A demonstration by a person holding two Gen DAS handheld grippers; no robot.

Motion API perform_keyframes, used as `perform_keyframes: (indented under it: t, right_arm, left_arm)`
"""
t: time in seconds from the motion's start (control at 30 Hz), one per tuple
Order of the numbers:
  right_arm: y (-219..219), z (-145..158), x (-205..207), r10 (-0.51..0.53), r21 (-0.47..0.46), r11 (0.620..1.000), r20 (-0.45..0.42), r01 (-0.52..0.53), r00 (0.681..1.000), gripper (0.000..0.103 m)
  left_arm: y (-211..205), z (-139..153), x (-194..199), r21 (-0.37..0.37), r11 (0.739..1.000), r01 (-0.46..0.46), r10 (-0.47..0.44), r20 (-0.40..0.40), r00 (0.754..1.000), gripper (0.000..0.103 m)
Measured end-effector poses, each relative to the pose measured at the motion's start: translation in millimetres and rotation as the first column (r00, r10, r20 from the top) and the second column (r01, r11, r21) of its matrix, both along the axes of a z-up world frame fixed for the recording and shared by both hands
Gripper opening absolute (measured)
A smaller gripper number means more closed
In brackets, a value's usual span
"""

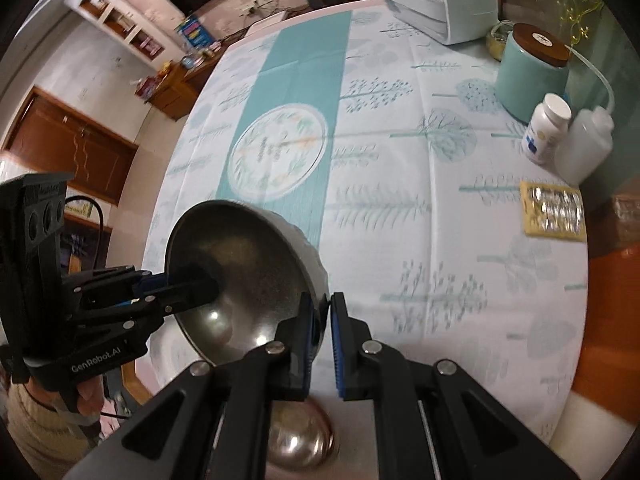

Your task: Organize plates and bowls

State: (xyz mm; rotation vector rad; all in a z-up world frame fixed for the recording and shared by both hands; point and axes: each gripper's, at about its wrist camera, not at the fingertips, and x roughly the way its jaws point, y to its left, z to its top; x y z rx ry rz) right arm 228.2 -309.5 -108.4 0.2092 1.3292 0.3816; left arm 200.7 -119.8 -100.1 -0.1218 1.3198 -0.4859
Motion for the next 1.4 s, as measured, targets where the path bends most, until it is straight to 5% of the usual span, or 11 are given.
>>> perform_keyframes:
  t: [0.27, 0.63, 0.83, 1.4]
  right_arm:
    - [9, -1, -74, 0.057, 0.008, 0.998, -0.015, -0.057, 0.998, 0.008]
    - [17, -63, -143, 0.056, 0.013, 0.998, -0.128, -0.055, 0.99, 0.008]
    - [22, -86, -152, 0.039, -0.029, 0.999, -0.155, -0.044, 0.987, 0.008]
    - [33, -106, -145, 0.057, -0.059, 0.996, -0.188, -0.069, 0.981, 0.008]
  left_arm:
    - [7, -7, -80, 0.014, 1.0, -0.006, 0.007, -0.03, 1.0, 0.014]
    - [9, -73, -141, 0.029, 0.998, -0.056, 0.06, -0.141, 0.988, 0.014]
    - [8, -100, -150, 0.053, 0.996, -0.07, 0.079, -0.181, 0.98, 0.014]
    - [7, -113, -138, 0.077, 0.996, -0.055, 0.069, -0.19, 0.979, 0.022]
